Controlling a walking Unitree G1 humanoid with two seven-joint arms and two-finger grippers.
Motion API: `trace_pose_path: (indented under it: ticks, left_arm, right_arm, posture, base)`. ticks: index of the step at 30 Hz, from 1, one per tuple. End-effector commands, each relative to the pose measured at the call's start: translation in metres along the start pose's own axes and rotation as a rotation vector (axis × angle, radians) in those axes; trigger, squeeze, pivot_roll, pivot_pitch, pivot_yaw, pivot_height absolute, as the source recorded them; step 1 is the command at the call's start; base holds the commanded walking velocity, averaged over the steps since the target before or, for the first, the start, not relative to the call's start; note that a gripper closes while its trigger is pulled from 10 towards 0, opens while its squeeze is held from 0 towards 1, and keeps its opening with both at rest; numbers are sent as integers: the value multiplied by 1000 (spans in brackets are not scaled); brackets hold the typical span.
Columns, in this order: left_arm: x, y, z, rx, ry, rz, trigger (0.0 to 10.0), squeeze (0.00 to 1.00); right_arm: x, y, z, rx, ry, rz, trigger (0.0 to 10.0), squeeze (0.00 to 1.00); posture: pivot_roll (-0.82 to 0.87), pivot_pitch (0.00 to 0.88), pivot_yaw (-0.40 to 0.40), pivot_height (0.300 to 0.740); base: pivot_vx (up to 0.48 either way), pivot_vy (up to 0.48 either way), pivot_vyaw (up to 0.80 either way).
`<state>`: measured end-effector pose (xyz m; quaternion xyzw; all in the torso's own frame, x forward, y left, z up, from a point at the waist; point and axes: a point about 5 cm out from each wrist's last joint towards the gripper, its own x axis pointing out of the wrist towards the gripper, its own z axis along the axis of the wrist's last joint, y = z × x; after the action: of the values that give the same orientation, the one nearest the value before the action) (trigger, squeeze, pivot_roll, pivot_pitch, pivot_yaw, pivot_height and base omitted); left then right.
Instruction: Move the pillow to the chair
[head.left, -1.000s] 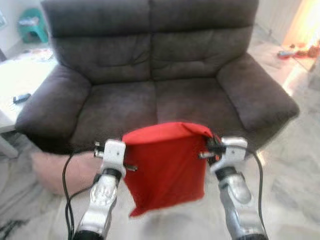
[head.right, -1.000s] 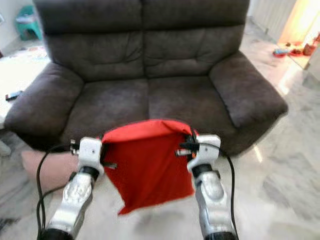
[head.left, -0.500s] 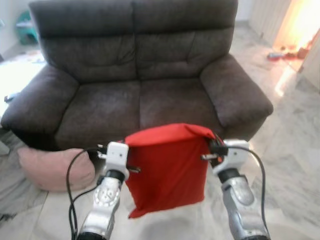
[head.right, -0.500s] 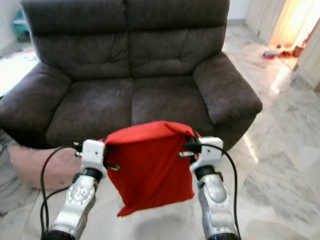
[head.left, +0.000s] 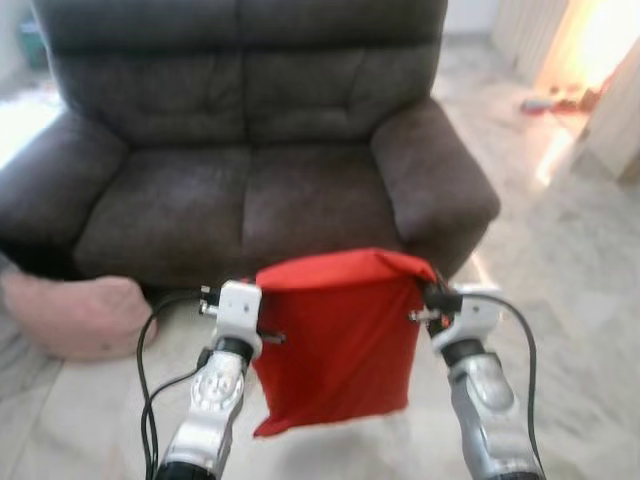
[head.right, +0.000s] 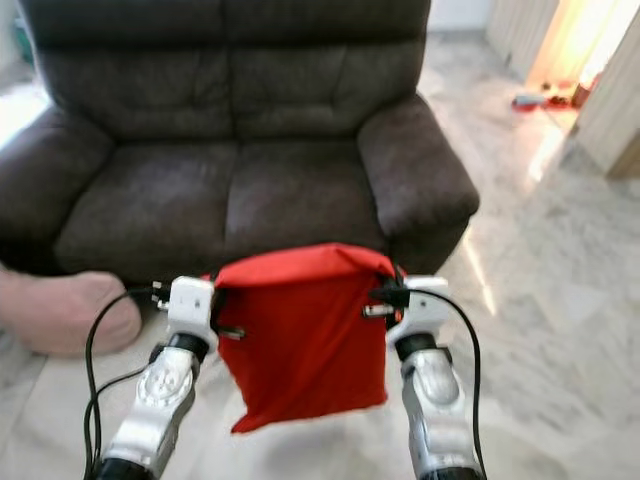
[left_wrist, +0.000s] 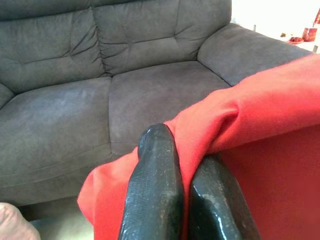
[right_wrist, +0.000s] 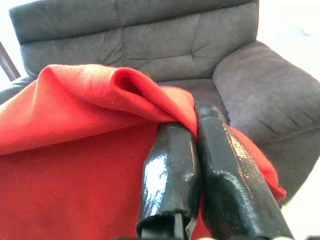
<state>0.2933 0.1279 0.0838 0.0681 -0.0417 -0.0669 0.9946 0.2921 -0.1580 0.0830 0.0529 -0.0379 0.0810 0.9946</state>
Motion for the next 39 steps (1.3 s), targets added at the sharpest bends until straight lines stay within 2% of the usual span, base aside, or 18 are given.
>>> trace_pose_path:
  ticks: [1,4,9,13,19,23,35,39]
  left_arm:
    - [4,16,25,56,-130,33,10000,0]
    - [2,19,29,62,-144,36,10000,0]
    - [-4,21,36,126,-170,37,10000,0]
    - [-3,23,41,131,-188,58,10000,0]
    - [-1,22,44,122,-194,65,10000,0]
    - [-2,23,46,137,-204,52,10000,0]
    - [-4,24,46,136,-201,55,10000,0]
    - [-3,22,47,134,-201,49,10000,0]
  right_arm:
    - [7,0,17,1,-85,-4,10000,0]
    - [6,-1,18,1,-87,-8,10000,0]
    - [7,0,19,11,-98,-12,10000,0]
    - [3,7,20,14,-100,20,10000,0]
    - [-6,8,21,-7,-110,29,10000,0]
    - [-4,6,27,-2,-133,-7,10000,0]
    - [0,11,32,8,-147,-5,10000,0]
    - [1,10,34,3,-148,-14,10000,0]
  posture:
    - [-5,54,20,740]
    - [0,53,23,740]
    - [0,52,25,740]
    - [8,45,21,740]
    - [-10,38,30,740]
    - [-9,24,35,740]
    - [-3,13,35,740]
    - [-6,28,33,740]
  base:
    - [0,0,0]
    - [0,0,0]
    - [0,0,0]
    - [0,0,0]
    - [0,0,0]
    - [0,0,0]
    - [0,0,0]
    - [353,0,0]
